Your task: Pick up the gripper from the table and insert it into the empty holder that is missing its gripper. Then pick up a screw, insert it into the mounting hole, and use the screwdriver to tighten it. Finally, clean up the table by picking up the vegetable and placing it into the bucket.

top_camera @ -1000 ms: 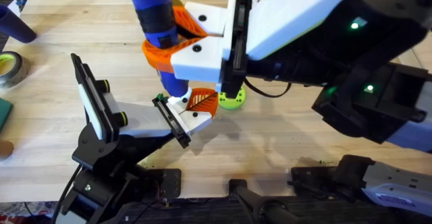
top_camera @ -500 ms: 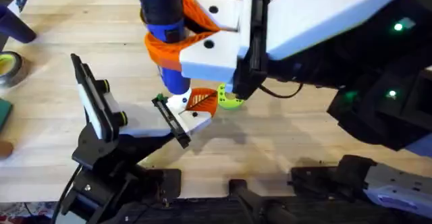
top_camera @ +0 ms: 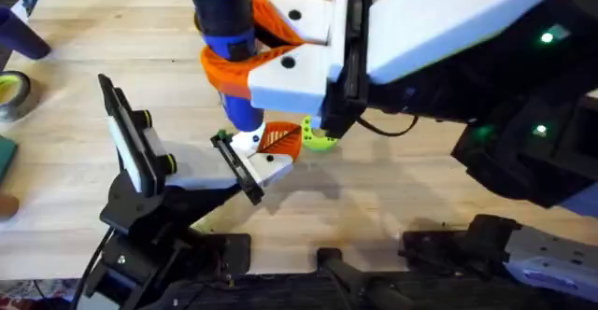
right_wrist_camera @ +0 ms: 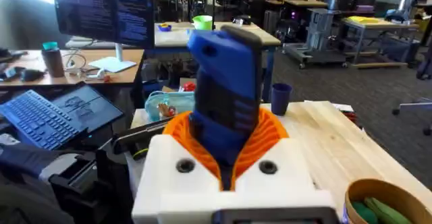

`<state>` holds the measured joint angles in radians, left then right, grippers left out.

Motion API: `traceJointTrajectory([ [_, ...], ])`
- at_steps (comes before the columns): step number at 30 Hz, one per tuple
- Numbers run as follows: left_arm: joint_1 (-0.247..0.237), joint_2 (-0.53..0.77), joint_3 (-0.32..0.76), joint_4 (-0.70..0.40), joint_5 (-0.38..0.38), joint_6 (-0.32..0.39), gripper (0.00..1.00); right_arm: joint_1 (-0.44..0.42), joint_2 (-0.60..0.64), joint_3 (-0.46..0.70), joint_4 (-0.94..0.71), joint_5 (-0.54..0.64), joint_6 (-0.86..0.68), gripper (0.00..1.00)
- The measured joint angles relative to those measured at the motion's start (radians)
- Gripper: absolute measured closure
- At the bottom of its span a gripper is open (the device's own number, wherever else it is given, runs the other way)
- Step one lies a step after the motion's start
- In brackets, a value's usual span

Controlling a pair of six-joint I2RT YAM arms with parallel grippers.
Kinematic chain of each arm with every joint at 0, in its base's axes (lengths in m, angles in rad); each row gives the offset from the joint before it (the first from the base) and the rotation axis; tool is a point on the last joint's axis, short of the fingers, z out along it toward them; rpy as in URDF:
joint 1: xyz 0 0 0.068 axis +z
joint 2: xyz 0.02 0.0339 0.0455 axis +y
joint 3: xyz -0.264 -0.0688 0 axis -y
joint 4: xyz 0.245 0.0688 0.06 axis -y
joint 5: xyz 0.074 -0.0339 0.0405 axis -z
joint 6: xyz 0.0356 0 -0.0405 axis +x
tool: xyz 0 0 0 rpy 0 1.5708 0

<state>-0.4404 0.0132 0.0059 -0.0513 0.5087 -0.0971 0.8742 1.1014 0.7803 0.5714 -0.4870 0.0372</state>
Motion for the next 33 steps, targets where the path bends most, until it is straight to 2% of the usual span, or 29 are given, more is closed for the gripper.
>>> traceJointTrajectory([
  [10, 0.0, 0.0, 0.0, 0.0, 0.0, 0.0, 0.988, 0.0, 0.053, 0.0, -0.027, 0.001, -0.002, 0.953],
  [33, 0.0, 0.0, 0.0, 0.0, 0.0, 0.0, 0.988, -0.003, 0.054, 0.0, -0.02, 0.003, -0.004, 0.955],
])
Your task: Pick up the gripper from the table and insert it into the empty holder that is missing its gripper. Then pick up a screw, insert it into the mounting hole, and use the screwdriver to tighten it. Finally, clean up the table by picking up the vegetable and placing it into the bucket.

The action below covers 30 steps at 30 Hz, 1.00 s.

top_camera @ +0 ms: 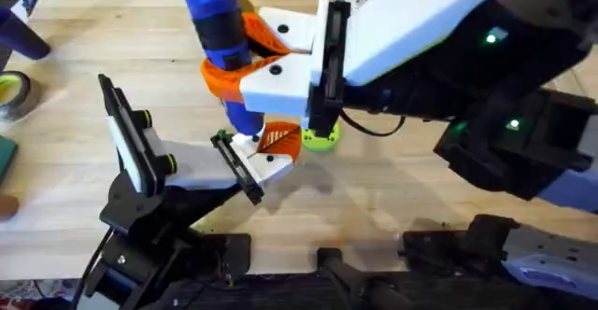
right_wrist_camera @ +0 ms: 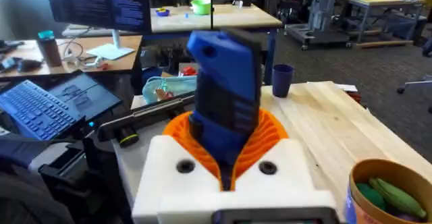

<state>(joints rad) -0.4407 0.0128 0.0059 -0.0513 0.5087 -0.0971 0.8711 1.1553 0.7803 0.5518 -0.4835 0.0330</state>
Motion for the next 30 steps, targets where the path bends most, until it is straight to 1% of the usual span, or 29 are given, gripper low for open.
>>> traceJointTrajectory([
  [30, 0.0, 0.002, 0.0, -0.001, 0.001, -0.002, 0.988, -0.004, -0.024, 0.0, -0.082, 0.011, -0.003, 0.955],
])
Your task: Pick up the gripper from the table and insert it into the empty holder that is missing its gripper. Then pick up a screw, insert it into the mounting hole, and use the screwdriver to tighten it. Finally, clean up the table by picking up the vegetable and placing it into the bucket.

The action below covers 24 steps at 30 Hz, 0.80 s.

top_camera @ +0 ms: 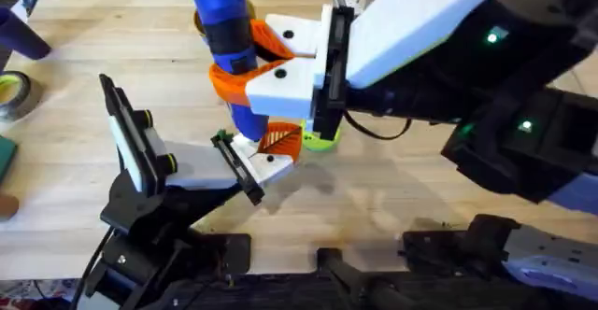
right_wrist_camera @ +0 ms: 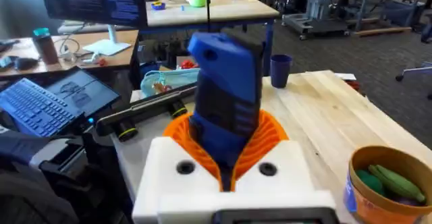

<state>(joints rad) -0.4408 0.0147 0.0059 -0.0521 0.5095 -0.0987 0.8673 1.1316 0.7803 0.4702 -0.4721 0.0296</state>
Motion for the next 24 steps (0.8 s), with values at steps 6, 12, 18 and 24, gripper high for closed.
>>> traceJointTrajectory([
  [6, 0.0, 0.0, 0.0, 0.0, 0.0, 0.0, 0.988, 0.0, 0.0, 0.0, -0.002, 0.0, -0.005, 0.955],
  [12, 0.0, 0.0, 0.0, 0.0, 0.0, 0.0, 0.988, 0.0, 0.0, 0.0, -0.003, 0.0, -0.008, 0.955],
  [18, 0.0, 0.0, 0.0, 0.001, -0.001, 0.001, 0.988, 0.0, 0.001, -0.002, 0.031, 0.0, 0.011, 0.953],
  [24, 0.0, 0.0, 0.0, 0.0, -0.001, 0.001, 0.988, -0.004, 0.001, 0.004, 0.057, -0.001, 0.051, 0.954],
])
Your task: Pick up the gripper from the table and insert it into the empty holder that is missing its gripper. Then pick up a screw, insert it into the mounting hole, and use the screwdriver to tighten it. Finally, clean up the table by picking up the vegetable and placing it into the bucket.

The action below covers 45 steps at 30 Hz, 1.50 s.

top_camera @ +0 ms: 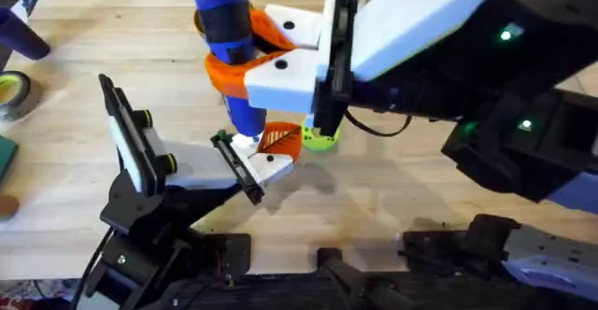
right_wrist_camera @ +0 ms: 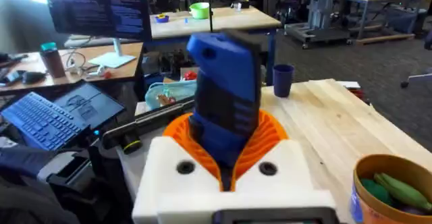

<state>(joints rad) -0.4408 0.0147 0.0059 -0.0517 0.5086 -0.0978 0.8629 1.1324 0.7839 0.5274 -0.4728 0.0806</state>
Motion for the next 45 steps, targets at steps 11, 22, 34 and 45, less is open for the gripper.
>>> traceJointTrajectory([
  [11, 0.0, 0.0, 0.0, 0.0, 0.0, 0.0, 0.988, -0.11, 0.0, 0.038, -0.059, -0.013, 0.002, 0.954],
  [22, 0.0, 0.0, 0.0, 0.0, 0.0, 0.0, 0.988, -0.462, 0.0, 0.045, -0.336, 0.04, -0.208, 0.954],
  [34, 0.0, 0.0, 0.0, 0.0, 0.0, 0.0, 0.988, -0.576, 0.123, 0.052, -0.866, 0.288, -0.775, 0.955],
  [45, 0.0, 0.0, 0.0, 0.0, 0.0, 0.0, 0.988, -0.576, 0.354, 0.053, -0.872, 0.327, -1.096, 0.948],
])
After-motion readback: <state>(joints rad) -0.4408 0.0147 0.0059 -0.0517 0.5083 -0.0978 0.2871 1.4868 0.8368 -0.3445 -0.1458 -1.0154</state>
